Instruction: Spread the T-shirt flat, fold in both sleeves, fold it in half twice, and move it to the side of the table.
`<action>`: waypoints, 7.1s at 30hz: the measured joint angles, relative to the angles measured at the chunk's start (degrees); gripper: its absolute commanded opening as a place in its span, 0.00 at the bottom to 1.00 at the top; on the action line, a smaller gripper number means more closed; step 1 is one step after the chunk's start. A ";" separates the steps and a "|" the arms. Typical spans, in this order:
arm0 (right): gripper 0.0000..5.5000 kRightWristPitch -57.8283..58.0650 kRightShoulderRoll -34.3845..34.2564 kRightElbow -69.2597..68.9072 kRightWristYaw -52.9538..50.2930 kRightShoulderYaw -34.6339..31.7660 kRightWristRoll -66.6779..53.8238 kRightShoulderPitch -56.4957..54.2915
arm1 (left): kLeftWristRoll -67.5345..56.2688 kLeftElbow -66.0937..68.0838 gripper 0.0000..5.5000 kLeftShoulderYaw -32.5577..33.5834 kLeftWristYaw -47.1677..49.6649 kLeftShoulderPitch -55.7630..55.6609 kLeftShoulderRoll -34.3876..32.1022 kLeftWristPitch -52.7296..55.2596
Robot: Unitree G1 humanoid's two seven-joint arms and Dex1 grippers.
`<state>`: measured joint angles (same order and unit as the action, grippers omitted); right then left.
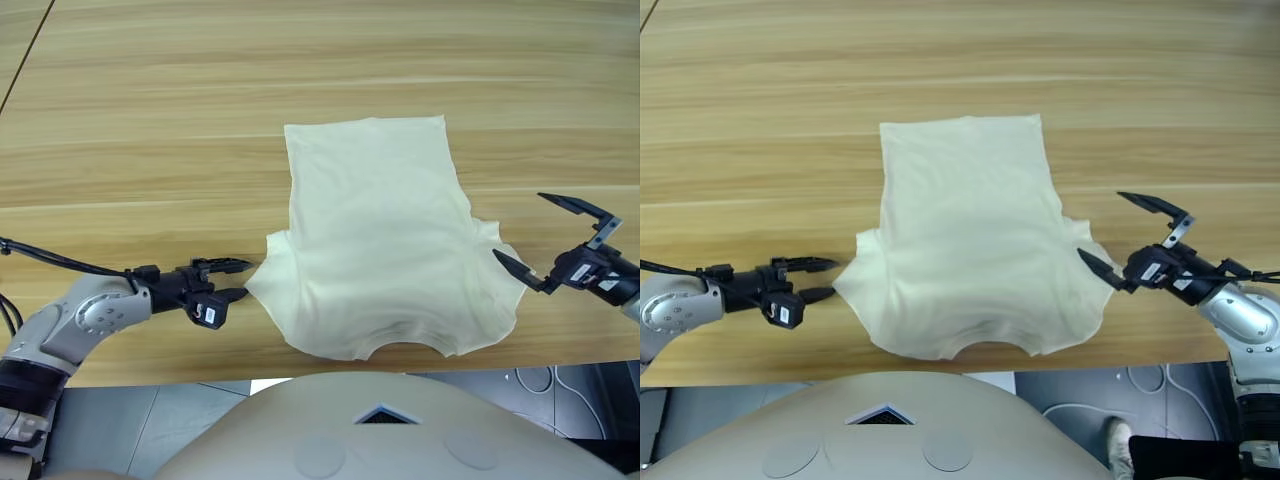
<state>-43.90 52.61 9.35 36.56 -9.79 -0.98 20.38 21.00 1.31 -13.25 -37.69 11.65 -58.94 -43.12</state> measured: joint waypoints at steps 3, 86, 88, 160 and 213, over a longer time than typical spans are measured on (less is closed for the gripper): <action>0.98 0.13 -0.42 -0.01 0.00 0.96 0.45 -1.03 | 0.20 0.89 0.27 -0.18 0.01 -0.24 0.00 -0.23; 0.98 1.69 -2.40 -4.80 -0.27 0.29 0.66 0.12 | 4.70 2.95 0.00 -13.31 3.85 -12.88 27.75 6.10; 0.98 1.71 -2.41 -4.82 -0.27 0.29 0.66 0.13 | 4.67 2.95 0.00 -13.37 3.93 -12.88 28.29 6.79; 0.33 12.38 4.28 -6.36 -12.80 -3.83 32.45 13.23 | -5.28 1.02 0.98 -12.67 6.22 -12.14 32.55 8.67; 0.01 10.50 1.59 -25.07 -5.53 7.24 26.90 3.00 | -4.95 0.91 0.98 -13.23 6.18 -11.78 34.58 8.41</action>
<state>-33.40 54.20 -15.72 31.03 -2.56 25.92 23.38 16.05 2.22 -26.48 -31.51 -0.12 -24.36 -34.70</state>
